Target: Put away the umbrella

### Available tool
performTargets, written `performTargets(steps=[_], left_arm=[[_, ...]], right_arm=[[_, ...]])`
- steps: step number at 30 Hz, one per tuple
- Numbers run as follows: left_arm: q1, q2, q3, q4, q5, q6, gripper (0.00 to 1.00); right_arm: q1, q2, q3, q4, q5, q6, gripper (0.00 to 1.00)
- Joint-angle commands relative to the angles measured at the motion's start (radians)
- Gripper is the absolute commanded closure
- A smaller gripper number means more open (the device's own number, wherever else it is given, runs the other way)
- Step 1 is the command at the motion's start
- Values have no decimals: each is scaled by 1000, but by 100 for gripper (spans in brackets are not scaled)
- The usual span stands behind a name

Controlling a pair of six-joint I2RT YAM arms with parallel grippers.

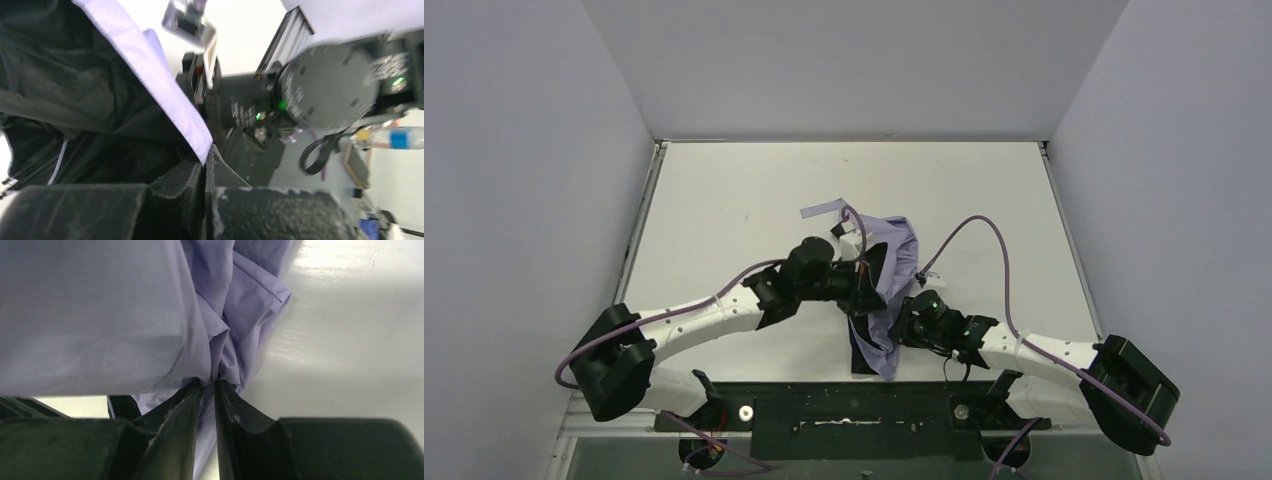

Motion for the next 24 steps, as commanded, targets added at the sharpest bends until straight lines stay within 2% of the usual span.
performTargets(steps=[1, 5, 9, 18, 21, 24], left_arm=[[-76, -84, -193, 302, -156, 50, 100], [-164, -69, -327, 454, -243, 77, 100], [-232, -2, -382, 535, -338, 124, 100], [-246, 144, -478, 738, -398, 54, 100], [-247, 178, -493, 781, -395, 20, 100], [-248, 180, -494, 787, -391, -4, 94]], right_arm=[[4, -8, 23, 34, 41, 5, 79], [3, -41, 26, 20, 41, 11, 76], [3, -128, 52, -76, 58, 5, 72], [3, -396, 179, -420, 141, -47, 64], [2, -430, 204, -458, 145, -53, 61], [1, -422, 222, -446, 136, -35, 59]])
